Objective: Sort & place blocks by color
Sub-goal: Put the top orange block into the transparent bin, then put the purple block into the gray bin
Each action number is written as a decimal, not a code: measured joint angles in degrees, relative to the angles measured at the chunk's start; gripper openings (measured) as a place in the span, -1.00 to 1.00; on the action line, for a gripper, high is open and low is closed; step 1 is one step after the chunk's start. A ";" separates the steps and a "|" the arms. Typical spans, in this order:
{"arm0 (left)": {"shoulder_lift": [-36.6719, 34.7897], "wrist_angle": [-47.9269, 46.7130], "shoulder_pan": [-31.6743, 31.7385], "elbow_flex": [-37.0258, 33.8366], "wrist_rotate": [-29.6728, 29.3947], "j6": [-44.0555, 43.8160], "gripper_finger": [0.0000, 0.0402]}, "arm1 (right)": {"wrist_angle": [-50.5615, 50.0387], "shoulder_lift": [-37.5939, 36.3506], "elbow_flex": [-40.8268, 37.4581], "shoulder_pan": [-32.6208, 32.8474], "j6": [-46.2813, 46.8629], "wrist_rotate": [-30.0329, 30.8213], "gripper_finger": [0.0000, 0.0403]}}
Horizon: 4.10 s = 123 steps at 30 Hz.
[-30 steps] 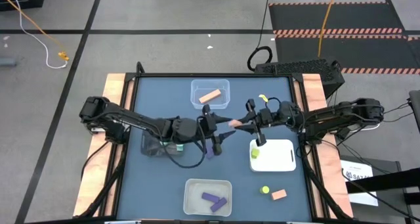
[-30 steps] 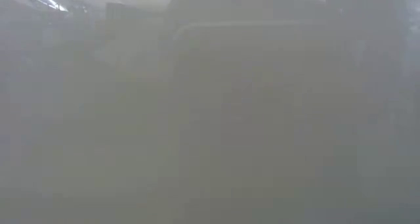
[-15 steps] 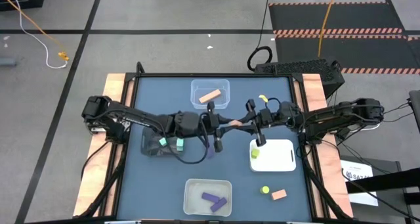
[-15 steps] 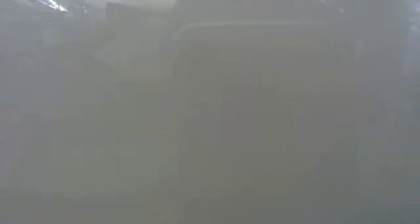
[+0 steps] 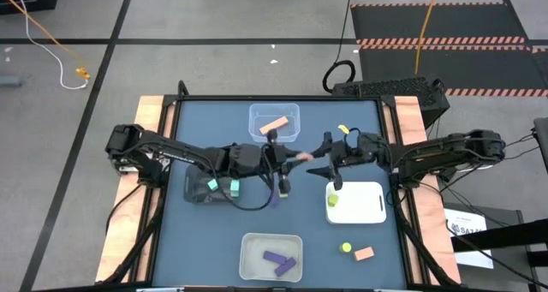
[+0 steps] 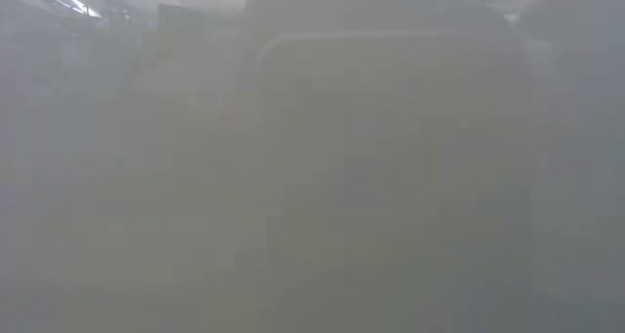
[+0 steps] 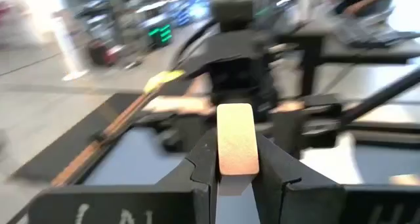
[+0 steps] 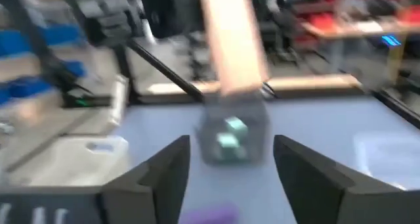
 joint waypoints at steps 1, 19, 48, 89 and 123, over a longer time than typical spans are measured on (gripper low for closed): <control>-0.47 -2.07 0.41 0.00 -2.37 -0.41 -0.72 | -3.41 -1.42 0.00 -0.16 -0.20 1.86 0.10; 4.89 -25.51 23.23 -1.57 -5.80 -22.18 -0.69 | -34.54 -17.51 0.00 9.11 11.93 14.00 0.18; -0.23 -33.20 2.98 -1.70 12.50 -15.80 -0.26 | 0.39 -5.33 0.04 23.32 0.03 16.33 0.18; 14.70 -40.16 -0.15 -1.06 20.64 32.84 -0.26 | -34.72 6.82 17.57 22.29 -0.09 19.97 0.18; 17.30 -37.29 3.83 0.61 15.81 23.42 -0.52 | -34.66 6.81 17.55 22.27 -1.46 19.77 0.18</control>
